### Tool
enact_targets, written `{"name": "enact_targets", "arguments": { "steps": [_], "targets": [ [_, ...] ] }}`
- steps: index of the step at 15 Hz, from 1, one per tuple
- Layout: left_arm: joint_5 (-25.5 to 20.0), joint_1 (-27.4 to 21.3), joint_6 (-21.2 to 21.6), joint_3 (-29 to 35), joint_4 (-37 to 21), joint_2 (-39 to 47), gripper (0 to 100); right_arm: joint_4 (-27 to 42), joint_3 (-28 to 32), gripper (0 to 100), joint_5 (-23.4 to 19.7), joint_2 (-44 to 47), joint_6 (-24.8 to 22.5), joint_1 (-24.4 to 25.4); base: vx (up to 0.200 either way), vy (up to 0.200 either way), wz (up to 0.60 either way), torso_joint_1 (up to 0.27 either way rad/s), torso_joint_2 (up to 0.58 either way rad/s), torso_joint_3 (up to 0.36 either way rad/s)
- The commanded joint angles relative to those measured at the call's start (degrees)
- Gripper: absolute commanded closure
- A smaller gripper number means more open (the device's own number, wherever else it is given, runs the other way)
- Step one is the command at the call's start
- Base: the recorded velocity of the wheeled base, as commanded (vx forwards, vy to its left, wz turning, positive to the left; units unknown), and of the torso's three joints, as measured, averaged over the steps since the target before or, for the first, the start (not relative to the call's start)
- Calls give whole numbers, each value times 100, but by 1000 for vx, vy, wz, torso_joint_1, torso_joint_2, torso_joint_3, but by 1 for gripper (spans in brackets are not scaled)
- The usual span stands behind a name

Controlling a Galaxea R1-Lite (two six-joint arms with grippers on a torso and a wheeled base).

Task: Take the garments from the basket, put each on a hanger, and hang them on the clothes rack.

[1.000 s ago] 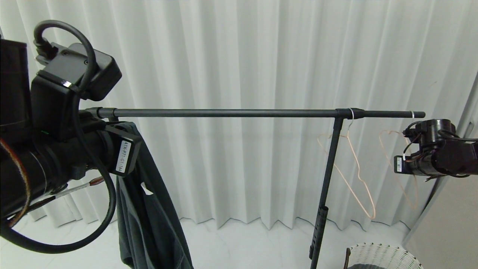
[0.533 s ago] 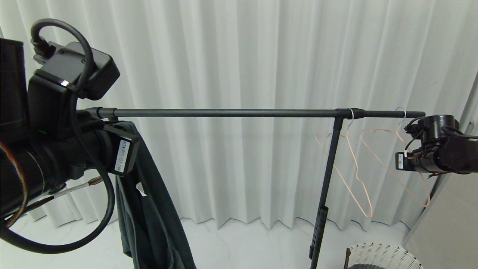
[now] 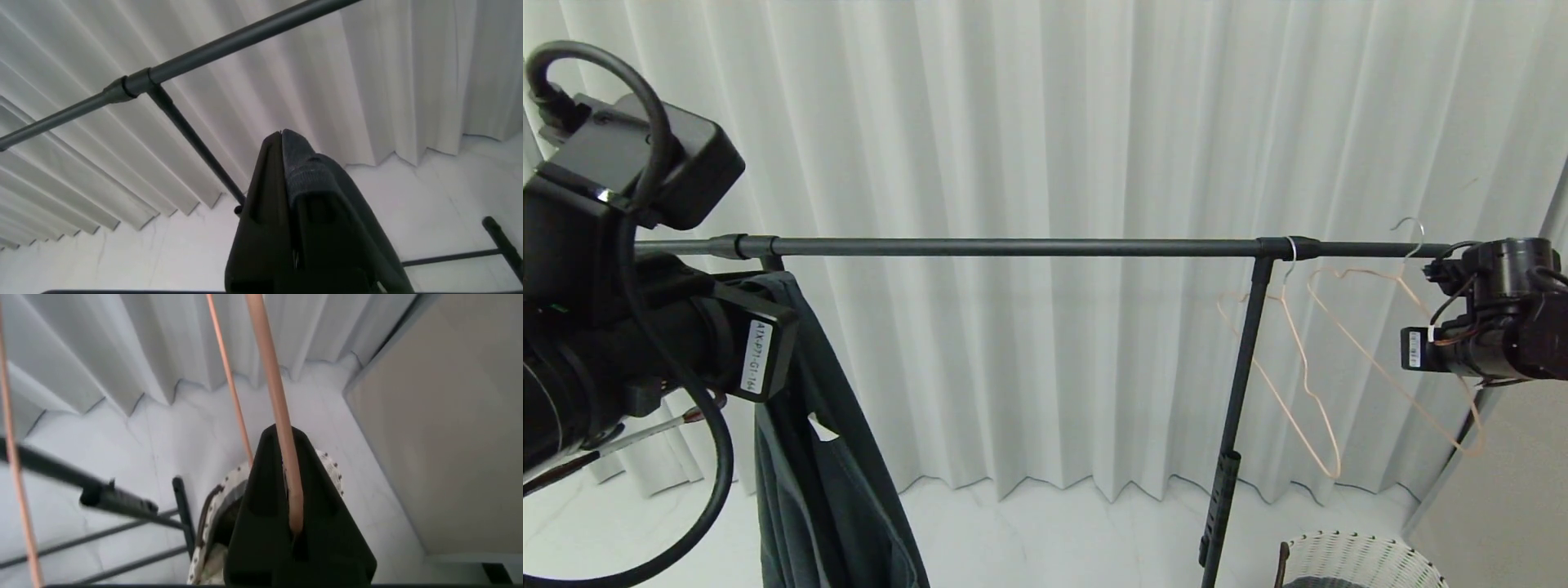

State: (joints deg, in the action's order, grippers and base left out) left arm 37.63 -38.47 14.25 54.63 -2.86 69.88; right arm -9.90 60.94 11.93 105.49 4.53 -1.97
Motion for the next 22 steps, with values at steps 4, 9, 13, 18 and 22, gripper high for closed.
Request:
{"name": "enact_targets", "arguments": {
  "steps": [4, 9, 13, 18, 22],
  "targets": [
    [42, 7, -1, -163, -4, -202, 100, 49, -1058, 100, 11, -1540, -5, 206, -100, 0, 0, 1, 4, 1],
    [42, 68, -19, -400, 5, -185, 100, 1245, -1998, 100, 389, -3271, 4, 751, -200, 0, 0, -1, 1, 0],
    [34, 77, -36, -453, 5, -167, 100, 1755, -2227, 100, 406, -4124, -5, 1024, -200, 0, 0, 0, 2, 1],
    [34, 86, -36, -541, 5, -159, 100, 1992, -2236, 100, 406, -4651, -5, 1226, -200, 0, 0, 2, 0, 3],
    [34, 86, -36, -681, 5, -150, 100, 1965, -2218, 100, 380, -4871, 21, 1850, -100, 0, 0, 1, 1, 1]
  ]
}}
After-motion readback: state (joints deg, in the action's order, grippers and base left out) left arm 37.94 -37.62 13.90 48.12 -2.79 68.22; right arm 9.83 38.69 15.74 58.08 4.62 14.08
